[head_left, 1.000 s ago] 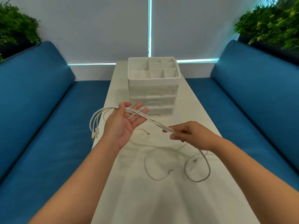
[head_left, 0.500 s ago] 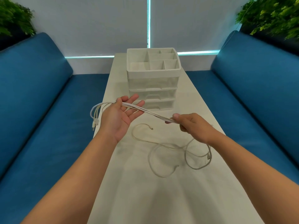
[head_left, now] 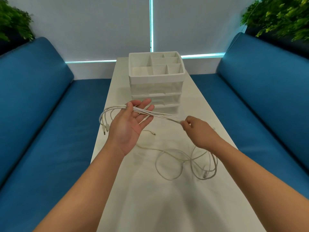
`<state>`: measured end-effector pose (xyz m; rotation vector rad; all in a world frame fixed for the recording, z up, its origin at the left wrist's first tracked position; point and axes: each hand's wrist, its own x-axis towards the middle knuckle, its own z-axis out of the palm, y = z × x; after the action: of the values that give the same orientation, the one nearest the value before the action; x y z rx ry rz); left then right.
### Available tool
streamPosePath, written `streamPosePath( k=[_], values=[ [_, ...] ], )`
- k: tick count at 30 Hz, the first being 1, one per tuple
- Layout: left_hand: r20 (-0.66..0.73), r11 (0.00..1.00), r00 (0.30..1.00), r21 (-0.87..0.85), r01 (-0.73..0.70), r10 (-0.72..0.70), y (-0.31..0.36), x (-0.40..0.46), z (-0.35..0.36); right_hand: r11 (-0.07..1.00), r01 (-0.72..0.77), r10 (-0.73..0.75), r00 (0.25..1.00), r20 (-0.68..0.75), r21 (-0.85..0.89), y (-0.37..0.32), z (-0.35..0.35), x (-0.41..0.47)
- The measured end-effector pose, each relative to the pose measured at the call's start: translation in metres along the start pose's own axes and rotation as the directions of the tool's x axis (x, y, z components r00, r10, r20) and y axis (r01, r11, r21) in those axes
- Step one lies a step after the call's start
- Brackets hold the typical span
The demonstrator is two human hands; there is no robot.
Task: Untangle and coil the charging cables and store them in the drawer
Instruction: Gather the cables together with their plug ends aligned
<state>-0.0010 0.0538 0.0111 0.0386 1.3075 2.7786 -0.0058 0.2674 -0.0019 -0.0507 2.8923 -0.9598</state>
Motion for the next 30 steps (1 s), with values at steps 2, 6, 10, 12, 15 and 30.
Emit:
streamPosePath(
  k=[2, 6, 10, 12, 15, 30],
  values=[
    [-0.004, 0.999, 1.0, -0.033, -0.008, 0.008, 0.0, 0.002, -0.001, 0.999, 0.036, -0.039, 0.993, -0.116, -0.021, 0.0, -0.001, -0.001],
    [-0.054, 0.994, 0.999, -0.11, -0.008, 0.002, 0.005, 0.006, -0.007, 0.994, 0.107, -0.106, 0.994, -0.04, 0.025, 0.001, -0.009, -0.003],
    [-0.025, 0.995, 1.0, -0.101, 0.016, -0.019, 0.003, 0.001, -0.002, 0.991, -0.001, -0.001, 1.0, -0.014, -0.136, -0.001, -0.015, -0.002],
    [-0.007, 0.996, 1.0, -0.085, 0.017, -0.018, 0.0, -0.001, 0.003, 0.985, -0.058, 0.05, 0.997, -0.054, -0.16, 0.0, -0.015, 0.001],
    [0.015, 0.999, 1.0, -0.05, 0.016, -0.015, -0.004, -0.003, 0.007, 0.966, -0.14, 0.112, 0.984, -0.135, -0.217, -0.004, -0.014, 0.004],
    [-0.216, 0.99, 0.976, -0.125, -0.059, 0.031, 0.016, 0.008, -0.017, 0.957, 0.286, -0.291, 0.949, 0.122, 0.053, 0.016, -0.024, 0.001]
  ],
)
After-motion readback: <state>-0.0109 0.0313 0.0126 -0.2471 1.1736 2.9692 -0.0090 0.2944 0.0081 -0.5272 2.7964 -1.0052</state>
